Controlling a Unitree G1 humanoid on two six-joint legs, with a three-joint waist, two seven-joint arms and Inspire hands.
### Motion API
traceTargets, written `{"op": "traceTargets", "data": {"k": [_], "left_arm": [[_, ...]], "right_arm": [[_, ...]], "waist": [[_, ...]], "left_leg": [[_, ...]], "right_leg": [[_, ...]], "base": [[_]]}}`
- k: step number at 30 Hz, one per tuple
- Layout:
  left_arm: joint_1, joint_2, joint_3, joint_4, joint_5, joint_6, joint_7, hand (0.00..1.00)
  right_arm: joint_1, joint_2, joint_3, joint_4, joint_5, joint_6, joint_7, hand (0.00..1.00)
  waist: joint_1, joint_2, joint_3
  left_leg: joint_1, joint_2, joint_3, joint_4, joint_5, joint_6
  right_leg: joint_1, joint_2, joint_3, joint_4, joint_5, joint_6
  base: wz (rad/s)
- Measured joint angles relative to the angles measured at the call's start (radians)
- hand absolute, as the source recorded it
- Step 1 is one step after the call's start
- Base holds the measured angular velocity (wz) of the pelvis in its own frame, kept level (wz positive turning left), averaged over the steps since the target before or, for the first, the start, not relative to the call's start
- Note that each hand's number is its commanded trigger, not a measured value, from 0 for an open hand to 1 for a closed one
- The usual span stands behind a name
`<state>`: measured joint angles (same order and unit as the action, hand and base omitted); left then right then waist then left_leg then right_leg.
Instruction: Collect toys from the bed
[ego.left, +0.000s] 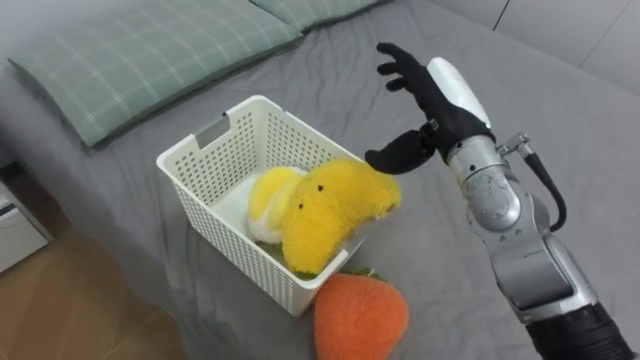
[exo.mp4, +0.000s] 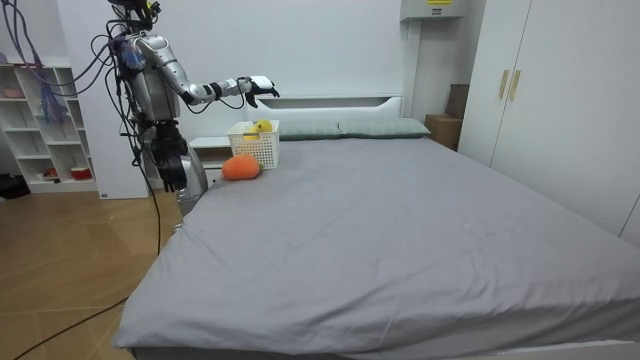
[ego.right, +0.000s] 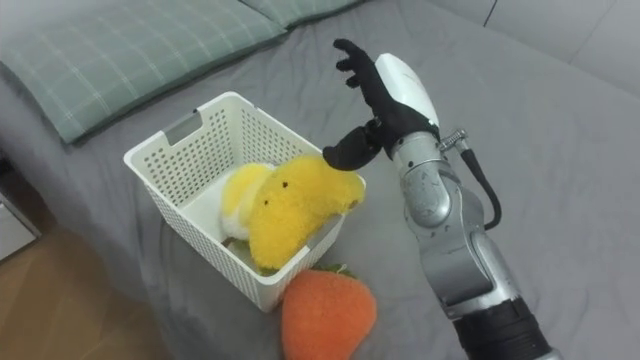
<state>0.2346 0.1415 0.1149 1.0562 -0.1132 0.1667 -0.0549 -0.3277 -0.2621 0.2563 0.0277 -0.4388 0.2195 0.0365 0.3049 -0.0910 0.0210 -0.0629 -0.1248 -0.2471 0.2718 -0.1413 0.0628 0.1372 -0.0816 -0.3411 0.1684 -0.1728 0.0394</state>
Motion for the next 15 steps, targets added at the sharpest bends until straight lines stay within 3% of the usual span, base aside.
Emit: {"op": "traceTargets", "data": {"k": [15], "left_arm": [[0.000,0.003,0.001,-0.016,0.030,0.000,-0.004,0.00]], "right_arm": [[0.013,0.001,-0.001,0.000,-0.008,0.000,0.010,0.00]], "waist": [[-0.002,0.001,-0.0089]], "left_leg": [[-0.001,-0.001,-0.002,0.002,0.003,0.003]], "right_leg": [[0.001,0.001,0.007,0.000,0.000,0.000]], "base": [[0.00]]}}
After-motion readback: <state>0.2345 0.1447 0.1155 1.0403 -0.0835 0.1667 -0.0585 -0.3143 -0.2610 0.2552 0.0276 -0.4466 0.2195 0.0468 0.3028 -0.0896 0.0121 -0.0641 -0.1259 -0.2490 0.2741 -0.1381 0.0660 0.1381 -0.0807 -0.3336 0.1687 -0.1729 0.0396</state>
